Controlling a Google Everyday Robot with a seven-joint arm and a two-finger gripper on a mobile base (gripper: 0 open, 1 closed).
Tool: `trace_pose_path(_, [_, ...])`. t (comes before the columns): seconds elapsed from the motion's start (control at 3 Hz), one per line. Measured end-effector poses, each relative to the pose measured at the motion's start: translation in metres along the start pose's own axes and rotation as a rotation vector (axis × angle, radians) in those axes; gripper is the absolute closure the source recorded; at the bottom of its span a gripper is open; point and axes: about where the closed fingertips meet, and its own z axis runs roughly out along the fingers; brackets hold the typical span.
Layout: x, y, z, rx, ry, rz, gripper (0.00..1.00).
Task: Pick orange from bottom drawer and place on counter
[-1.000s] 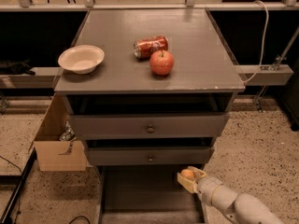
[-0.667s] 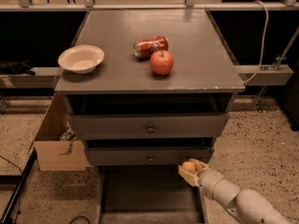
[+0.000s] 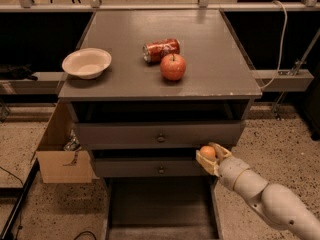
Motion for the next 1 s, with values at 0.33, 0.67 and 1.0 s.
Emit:
trace_pose_path(0.33, [-0.053, -0.015, 0.001, 0.020, -0.044, -0.045, 1.00])
trace_pose_path(0.67, [-0.124, -0.044, -0.025, 0.078, -0.109, -0.096, 1.00])
trace_pose_path(1.0, [-0.124, -0.044, -0.025, 0.078, -0.109, -0.096, 1.00])
